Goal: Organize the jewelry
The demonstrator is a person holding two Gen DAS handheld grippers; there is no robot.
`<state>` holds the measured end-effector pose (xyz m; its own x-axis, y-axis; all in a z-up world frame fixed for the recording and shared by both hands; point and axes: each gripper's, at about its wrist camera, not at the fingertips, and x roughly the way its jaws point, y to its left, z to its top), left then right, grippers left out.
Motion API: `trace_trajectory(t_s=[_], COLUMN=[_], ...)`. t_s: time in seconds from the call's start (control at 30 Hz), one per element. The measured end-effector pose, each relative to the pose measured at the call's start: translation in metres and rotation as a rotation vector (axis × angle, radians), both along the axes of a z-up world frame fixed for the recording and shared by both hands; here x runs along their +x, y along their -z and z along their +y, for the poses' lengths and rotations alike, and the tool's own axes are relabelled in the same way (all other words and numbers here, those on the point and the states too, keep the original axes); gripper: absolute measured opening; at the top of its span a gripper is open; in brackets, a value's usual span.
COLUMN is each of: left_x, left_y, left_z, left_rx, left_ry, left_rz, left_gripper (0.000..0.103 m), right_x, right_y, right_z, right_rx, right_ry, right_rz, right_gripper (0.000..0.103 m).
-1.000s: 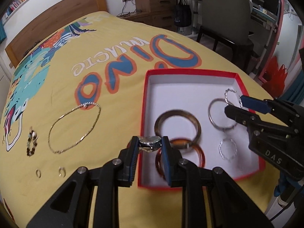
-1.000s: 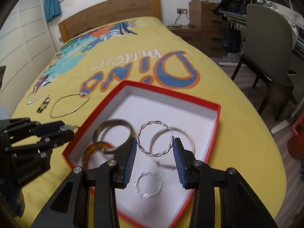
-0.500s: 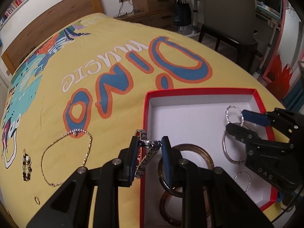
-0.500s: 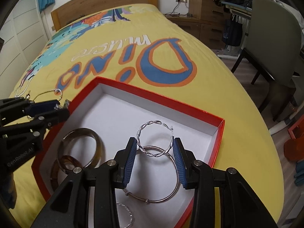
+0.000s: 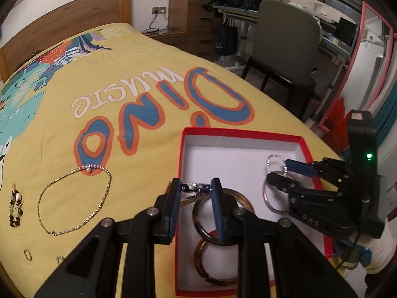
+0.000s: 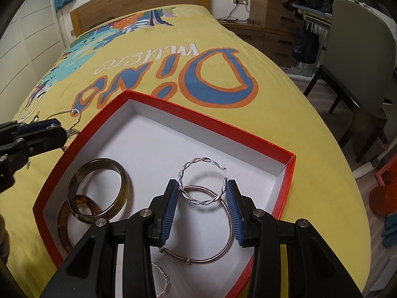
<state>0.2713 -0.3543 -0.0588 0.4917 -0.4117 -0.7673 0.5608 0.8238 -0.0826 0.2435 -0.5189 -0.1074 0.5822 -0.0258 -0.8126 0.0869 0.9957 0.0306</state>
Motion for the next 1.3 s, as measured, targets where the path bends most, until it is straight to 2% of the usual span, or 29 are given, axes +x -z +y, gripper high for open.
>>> trace_trajectory(t_s=[0.33, 0.5, 0.67, 0.87, 0.93, 1.03, 1.1, 1.3], left_x=[-0.013, -0.019, -0.016, -0.009, -0.008, -0.01, -0.012, -0.031], left_y=[-0.014, 0.008, 0.034, 0.045, 0.046, 0.042, 0.038, 0.014], left_z=[-0.01, -0.022, -0.022, -0.014, -0.012, -0.01, -0.009, 0.003], left_rx=[-0.075, -0.018, 0.04, 0.051, 0.044, 0.04, 0.034, 0.043], left_ry=[0.087, 0.125, 0.103, 0.071, 0.064, 0.059, 0.057, 0.021], left_rz=[0.01, 0.044, 0.089, 0.139, 0.15, 0.153, 0.141, 0.072], left_gripper=[0.023, 0.023, 0.023, 0.024, 0.024, 0.033, 0.033, 0.034], right_x=[0.0, -0.001, 0.0, 0.0, 0.0, -0.002, -0.004, -0.021], right_y=[0.0, 0.001, 0.002, 0.003, 0.003, 0.001, -0.002, -0.021], right_z=[0.0, 0.001, 0.005, 0.007, 0.008, 0.01, 0.011, 0.005], right_rx=[0.001, -0.011, -0.041, -0.054, -0.061, -0.071, -0.08, -0.069], right_ry=[-0.018, -0.029, -0.048, -0.048, -0.05, -0.052, -0.049, -0.008], right_rz=[-0.012, -0.009, 0.001, 0.003, 0.005, 0.005, 0.001, -0.034], right_gripper=[0.039, 0.04, 0.04, 0.039, 0.04, 0.046, 0.051, 0.051])
